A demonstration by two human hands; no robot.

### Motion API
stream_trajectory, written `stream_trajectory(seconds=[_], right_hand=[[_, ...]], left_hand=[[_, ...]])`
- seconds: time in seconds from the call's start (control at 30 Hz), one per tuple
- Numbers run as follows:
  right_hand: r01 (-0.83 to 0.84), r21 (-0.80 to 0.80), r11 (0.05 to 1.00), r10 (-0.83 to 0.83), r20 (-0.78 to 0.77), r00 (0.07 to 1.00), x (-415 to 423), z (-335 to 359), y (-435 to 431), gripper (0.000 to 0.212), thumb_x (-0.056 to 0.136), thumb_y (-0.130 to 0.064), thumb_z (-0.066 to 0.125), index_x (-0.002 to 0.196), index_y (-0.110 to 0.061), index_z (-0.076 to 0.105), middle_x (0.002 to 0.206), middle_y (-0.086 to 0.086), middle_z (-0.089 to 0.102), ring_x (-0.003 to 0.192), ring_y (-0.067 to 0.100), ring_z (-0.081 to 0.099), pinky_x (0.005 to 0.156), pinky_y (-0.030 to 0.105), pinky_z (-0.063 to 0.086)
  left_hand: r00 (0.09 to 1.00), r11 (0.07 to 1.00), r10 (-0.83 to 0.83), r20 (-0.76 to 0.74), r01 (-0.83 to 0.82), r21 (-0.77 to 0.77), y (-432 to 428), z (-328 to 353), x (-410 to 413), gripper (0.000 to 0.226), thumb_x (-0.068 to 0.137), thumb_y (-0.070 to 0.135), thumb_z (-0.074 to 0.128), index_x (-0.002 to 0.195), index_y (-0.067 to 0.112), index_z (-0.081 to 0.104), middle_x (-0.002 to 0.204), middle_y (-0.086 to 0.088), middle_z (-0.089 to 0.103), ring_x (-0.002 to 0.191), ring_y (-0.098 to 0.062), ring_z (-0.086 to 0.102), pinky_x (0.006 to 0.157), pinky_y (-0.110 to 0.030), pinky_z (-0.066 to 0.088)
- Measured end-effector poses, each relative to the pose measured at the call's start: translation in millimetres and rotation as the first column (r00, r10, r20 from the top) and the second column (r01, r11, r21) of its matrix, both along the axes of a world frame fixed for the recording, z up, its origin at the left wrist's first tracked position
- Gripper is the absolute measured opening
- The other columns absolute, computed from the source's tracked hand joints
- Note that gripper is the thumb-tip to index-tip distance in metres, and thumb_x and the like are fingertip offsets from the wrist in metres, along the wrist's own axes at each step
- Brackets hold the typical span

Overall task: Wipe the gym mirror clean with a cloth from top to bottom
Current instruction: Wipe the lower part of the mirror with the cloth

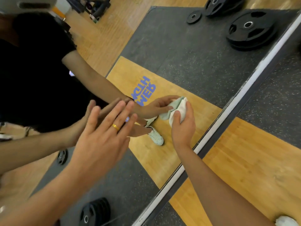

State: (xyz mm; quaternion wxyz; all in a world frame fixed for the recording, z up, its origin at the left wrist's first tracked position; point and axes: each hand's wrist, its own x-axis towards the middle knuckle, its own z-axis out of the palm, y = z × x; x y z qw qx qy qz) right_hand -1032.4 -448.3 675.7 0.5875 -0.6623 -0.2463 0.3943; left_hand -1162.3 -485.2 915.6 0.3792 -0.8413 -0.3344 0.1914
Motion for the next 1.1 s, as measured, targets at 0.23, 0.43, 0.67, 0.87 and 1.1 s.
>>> stream_trajectory(seconds=[0.23,0.43,0.67,0.87,1.1], right_hand=[[-0.064,-0.008,0.998,0.063,-0.08,0.995,14,-5,0,0.04,0.104,-0.034,0.059,0.14,-0.022,0.052,0.123,0.002,0.068,0.106,0.021,0.066,0.086,0.046,0.057],[-0.05,-0.02,0.999,0.046,-0.187,0.981,13,0,1,0.034,0.103,-0.029,0.061,0.135,-0.02,0.055,0.116,-0.002,0.068,0.101,0.016,0.065,0.086,0.041,0.057],[0.011,0.082,0.997,0.002,-0.153,0.988,-13,20,-12,0.032,0.106,-0.029,0.057,0.136,-0.018,0.056,0.117,-0.004,0.068,0.102,0.014,0.066,0.085,0.039,0.057],[-0.035,0.238,0.971,0.045,-0.04,0.998,-48,12,-33,0.034,0.106,-0.032,0.058,0.136,-0.016,0.059,0.121,-0.003,0.069,0.104,0.012,0.066,0.087,0.029,0.054],[0.141,-0.01,0.99,-0.141,-0.17,0.975,-61,1,-34,0.025,0.106,-0.034,0.056,0.127,-0.022,0.061,0.099,-0.007,0.069,0.087,0.007,0.064,0.078,0.044,0.056]], left_hand=[[0.976,0.988,-0.074,-0.204,0.099,0.115,8,-9,-22,0.063,0.108,0.042,0.038,0.16,0.006,0.031,0.17,-0.016,0.018,0.155,-0.032,0.023,0.125,-0.061,-0.001],[0.968,0.979,-0.129,-0.217,0.16,0.129,10,-10,-22,0.062,0.108,0.043,0.042,0.158,0.006,0.036,0.168,-0.017,0.023,0.154,-0.034,0.027,0.125,-0.062,0.003],[0.977,0.984,-0.134,-0.166,0.151,0.092,10,-9,-22,0.061,0.109,0.042,0.041,0.157,0.006,0.037,0.17,-0.017,0.017,0.156,-0.034,0.021,0.123,-0.064,0.004],[0.972,0.98,-0.163,-0.171,0.179,0.083,10,-11,-24,0.06,0.109,0.042,0.04,0.156,0.006,0.039,0.17,-0.018,0.016,0.156,-0.034,0.019,0.121,-0.067,0.005],[0.964,0.975,-0.186,-0.191,0.206,0.089,11,-11,-24,0.065,0.106,0.044,0.042,0.158,0.006,0.033,0.17,-0.019,0.013,0.157,-0.034,0.015,0.122,-0.066,0.002]])
